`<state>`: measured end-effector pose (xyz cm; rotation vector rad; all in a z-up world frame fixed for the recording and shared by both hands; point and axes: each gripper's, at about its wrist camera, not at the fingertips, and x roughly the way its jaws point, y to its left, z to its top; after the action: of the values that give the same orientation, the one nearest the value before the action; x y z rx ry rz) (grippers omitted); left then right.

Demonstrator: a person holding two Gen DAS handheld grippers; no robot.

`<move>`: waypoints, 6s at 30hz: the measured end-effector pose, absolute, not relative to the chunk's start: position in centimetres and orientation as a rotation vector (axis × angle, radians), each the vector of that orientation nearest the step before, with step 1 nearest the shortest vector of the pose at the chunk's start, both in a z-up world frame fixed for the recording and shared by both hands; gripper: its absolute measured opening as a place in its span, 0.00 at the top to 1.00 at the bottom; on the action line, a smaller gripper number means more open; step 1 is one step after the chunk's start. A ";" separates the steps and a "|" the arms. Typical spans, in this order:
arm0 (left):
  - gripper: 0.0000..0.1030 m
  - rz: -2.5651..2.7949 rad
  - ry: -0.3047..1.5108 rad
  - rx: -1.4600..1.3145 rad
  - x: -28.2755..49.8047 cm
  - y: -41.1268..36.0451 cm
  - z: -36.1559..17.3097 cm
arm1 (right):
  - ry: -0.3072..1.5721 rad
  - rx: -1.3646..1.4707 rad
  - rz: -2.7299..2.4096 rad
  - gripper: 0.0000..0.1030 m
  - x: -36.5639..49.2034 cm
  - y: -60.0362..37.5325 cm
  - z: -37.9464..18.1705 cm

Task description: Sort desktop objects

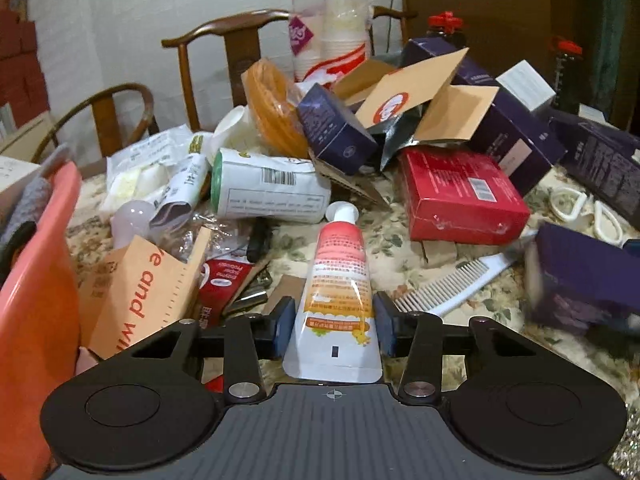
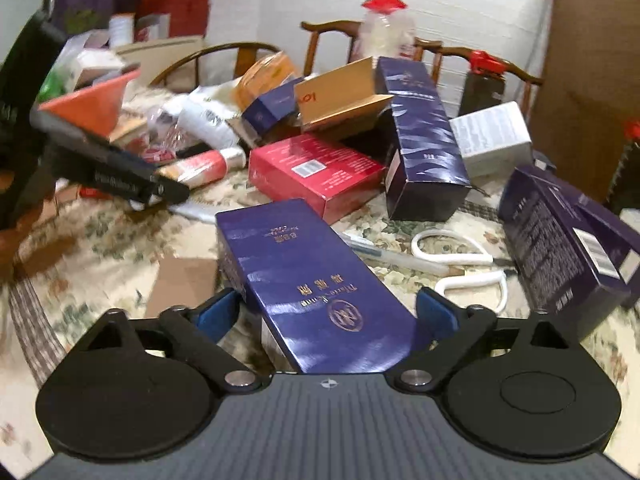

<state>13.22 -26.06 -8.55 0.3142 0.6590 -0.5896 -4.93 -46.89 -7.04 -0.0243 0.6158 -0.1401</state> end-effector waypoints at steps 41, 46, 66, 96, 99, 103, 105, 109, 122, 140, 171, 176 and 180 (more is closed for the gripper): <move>0.25 -0.559 0.621 0.357 9.2 -23.7 -8.9 | 0.665 0.000 -0.451 0.15 -5.2 -42.8 -6.3; 0.66 -0.599 0.590 0.343 8.2 -23.8 -8.8 | 0.662 0.046 -0.428 0.61 -5.2 -42.8 -7.3; 0.38 -0.600 0.485 0.260 5.8 -19.2 -2.9 | 0.495 -0.082 -0.330 0.61 -5.8 -37.5 -1.3; 0.68 -0.677 0.573 0.339 6.9 -22.3 -9.6 | 0.547 0.055 -0.340 0.17 -6.5 -40.8 -5.8; 0.66 -0.671 0.557 0.360 6.6 -22.5 -9.8 | 0.570 0.084 -0.343 0.17 -6.5 -41.0 -6.8; 0.49 -0.671 0.543 0.391 6.4 -22.7 -9.8 | 0.607 0.075 -0.355 0.15 -5.9 -40.8 -7.6; 0.11 -0.606 0.516 0.435 6.3 -22.9 -10.0 | 0.617 0.064 -0.354 0.15 -5.6 -40.6 -7.6; 0.01 -0.589 0.574 0.378 7.6 -22.2 -10.0 | 0.673 0.151 -0.360 0.01 -5.1 -41.4 -7.7; 0.67 -0.711 0.581 0.327 6.1 -22.2 -9.7 | 0.613 0.167 -0.321 0.61 -6.2 -40.5 -7.4; 1.00 -0.725 0.472 0.265 4.5 -20.4 -5.0 | 0.503 0.105 -0.296 0.61 -7.7 -38.9 -4.6; 0.00 -0.971 0.347 0.609 4.0 -19.7 -4.7 | 0.632 -0.221 0.126 0.61 -7.6 -36.6 -5.1; 0.00 -1.012 0.220 0.837 1.7 -21.3 -6.3 | 0.724 -0.366 0.158 0.60 -7.3 -36.0 -5.9; 0.00 -1.071 0.173 0.966 0.6 -22.4 -7.7 | 0.721 -0.403 0.185 0.60 -7.5 -35.9 -6.0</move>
<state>0.64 -22.42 -7.69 0.9657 0.1726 -1.0712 -7.47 -35.85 -5.96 -0.4031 0.7212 0.1848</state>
